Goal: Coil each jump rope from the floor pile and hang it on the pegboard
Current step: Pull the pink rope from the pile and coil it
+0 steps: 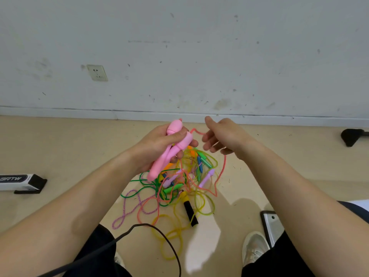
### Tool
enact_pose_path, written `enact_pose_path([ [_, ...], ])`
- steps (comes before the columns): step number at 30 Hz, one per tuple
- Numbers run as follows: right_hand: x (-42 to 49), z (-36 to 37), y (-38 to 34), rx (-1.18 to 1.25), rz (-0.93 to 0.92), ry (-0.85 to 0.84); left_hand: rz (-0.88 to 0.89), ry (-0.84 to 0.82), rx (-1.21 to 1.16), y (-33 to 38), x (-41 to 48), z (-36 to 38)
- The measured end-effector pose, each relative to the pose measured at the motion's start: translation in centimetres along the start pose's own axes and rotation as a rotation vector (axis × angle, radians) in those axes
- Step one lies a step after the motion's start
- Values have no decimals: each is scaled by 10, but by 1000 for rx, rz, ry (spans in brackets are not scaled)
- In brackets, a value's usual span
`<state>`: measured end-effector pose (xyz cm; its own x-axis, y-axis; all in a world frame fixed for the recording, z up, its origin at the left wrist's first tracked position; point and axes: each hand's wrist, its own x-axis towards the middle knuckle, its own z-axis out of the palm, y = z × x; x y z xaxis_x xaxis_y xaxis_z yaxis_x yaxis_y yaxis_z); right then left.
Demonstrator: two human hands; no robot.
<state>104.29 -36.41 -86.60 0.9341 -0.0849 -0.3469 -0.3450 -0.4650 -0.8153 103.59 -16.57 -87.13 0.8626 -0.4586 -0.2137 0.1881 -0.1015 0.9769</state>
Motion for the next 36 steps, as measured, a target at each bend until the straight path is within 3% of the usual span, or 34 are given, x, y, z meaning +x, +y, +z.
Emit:
enact_pose_path([
  [3,0,-2,1,-80,-310,194,-38,-30,-40,2,-2,-5],
  [6,-3,9,0,3,-504,-97,-61,-40,-105,0,-1,-5],
  [8,-3,11,1,53,-500,-212,-86,-42,-172,0,-1,-5],
  [13,-3,13,5,187,-445,-274,-145,-16,-182,-1,-1,1],
  [20,2,9,8,253,-399,-256,-212,-18,-148,2,-4,1],
  [26,6,8,12,326,-379,-226,-155,-40,-82,0,-3,1],
  [30,7,13,14,306,-469,-210,-147,-49,-98,1,-3,-2],
  [36,3,19,15,325,-481,-458,-204,-184,-224,5,-11,-7],
])
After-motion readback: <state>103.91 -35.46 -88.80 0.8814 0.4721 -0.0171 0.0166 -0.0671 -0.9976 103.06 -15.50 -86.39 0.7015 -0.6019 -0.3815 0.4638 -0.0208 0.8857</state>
